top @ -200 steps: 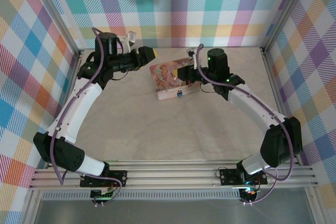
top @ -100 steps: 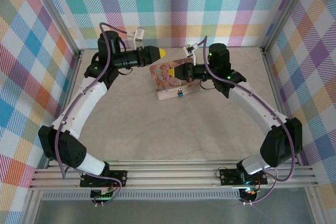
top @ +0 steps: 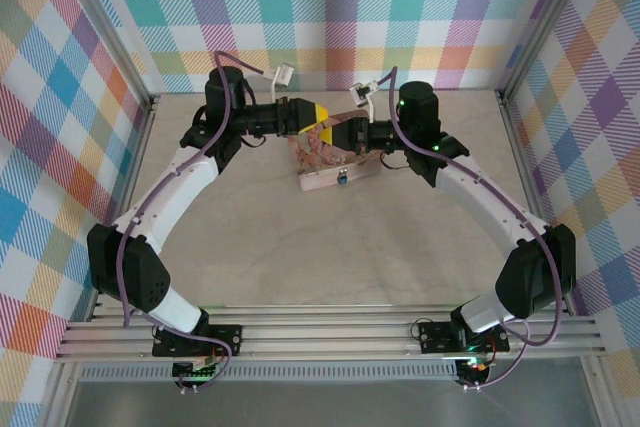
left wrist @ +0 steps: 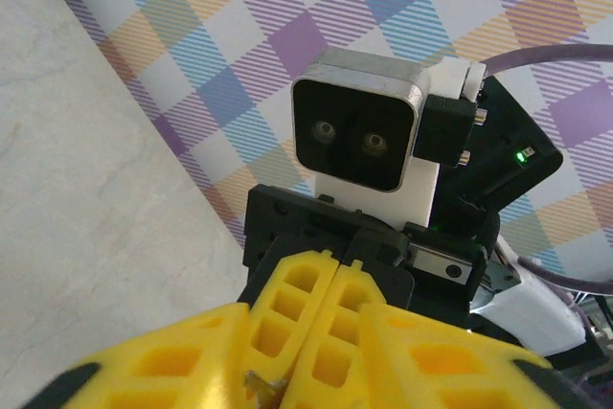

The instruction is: Unlock the padlock with the key

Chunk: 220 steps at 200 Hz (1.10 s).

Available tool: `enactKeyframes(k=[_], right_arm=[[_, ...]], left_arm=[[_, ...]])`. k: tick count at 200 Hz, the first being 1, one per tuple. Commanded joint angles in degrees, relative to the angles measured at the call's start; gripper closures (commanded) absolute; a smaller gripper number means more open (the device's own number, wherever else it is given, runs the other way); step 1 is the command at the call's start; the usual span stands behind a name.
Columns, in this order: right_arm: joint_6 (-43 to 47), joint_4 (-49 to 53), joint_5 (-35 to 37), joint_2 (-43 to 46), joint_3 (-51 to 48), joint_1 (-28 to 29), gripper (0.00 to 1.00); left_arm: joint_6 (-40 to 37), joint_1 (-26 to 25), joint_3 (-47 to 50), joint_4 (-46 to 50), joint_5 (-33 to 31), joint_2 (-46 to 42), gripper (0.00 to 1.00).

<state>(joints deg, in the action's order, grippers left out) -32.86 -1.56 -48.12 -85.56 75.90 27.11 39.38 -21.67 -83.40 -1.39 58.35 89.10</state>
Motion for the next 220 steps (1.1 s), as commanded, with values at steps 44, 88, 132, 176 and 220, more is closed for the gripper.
enactKeyframes(k=[44, 88, 132, 176, 220], right_arm=[[-0.9, -3.1, -0.3, 1.1, 0.2, 0.0, 1.00], [-0.6, -2.8, 0.6, 1.4, -0.4, -0.1, 1.00], [1.8, 0.5, 3.8, 3.1, -1.0, -0.1, 0.66], [9.7, 13.4, 2.6, 6.5, 1.0, -1.7, 0.50], [10.9, 19.0, -2.2, 8.8, 1.0, -4.4, 0.50]], left_arm=[[0.1, -1.0, 0.5, -1.7, 3.4, 1.1, 0.80], [-2.2, -1.2, -1.3, 1.0, 4.3, 1.5, 1.00], [-16.3, -1.3, -8.9, 20.1, 2.6, 2.9, 1.00], [-29.3, -1.3, -17.8, 35.0, 0.3, 5.4, 1.00], [-41.3, -1.3, -27.6, 48.8, 1.7, 9.8, 1.00]])
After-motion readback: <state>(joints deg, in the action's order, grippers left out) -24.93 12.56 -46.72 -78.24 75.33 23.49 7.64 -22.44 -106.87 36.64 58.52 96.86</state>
